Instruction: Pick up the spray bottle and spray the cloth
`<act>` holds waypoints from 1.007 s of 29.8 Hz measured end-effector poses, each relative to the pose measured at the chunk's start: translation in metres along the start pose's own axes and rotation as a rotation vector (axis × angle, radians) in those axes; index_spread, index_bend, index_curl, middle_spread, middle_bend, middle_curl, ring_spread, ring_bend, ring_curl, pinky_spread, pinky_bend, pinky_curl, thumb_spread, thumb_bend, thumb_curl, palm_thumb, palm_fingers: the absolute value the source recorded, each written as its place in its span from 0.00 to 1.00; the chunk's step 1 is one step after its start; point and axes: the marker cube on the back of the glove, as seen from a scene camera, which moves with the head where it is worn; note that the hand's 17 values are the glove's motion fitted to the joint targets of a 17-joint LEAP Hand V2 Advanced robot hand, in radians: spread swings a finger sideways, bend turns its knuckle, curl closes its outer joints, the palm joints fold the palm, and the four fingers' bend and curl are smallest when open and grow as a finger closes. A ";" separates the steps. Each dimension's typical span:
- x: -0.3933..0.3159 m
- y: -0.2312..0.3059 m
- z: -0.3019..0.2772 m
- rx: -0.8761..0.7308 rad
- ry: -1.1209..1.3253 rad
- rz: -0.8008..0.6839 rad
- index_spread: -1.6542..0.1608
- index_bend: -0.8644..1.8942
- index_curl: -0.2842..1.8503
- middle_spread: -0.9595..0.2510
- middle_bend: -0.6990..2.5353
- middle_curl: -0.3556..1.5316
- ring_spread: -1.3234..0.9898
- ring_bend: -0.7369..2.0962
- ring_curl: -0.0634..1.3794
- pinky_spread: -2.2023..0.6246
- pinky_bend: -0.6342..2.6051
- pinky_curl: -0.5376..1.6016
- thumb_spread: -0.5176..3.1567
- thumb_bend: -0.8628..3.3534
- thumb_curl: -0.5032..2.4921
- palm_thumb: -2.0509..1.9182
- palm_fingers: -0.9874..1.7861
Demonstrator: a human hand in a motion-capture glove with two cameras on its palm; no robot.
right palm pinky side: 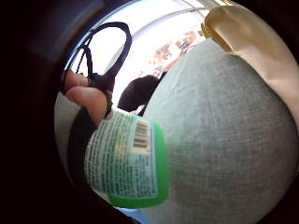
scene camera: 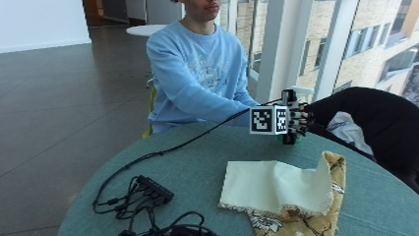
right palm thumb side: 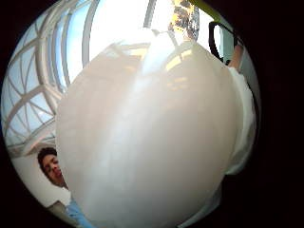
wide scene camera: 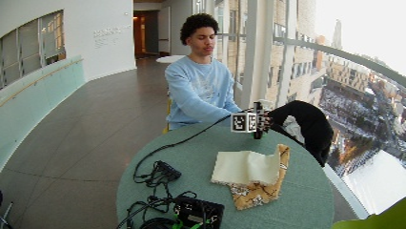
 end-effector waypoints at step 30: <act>0.005 0.061 -0.073 -0.091 0.223 0.046 0.75 0.36 0.36 0.71 0.28 0.43 0.53 0.37 0.29 0.82 0.25 0.40 0.42 0.20 0.32 0.70 0.67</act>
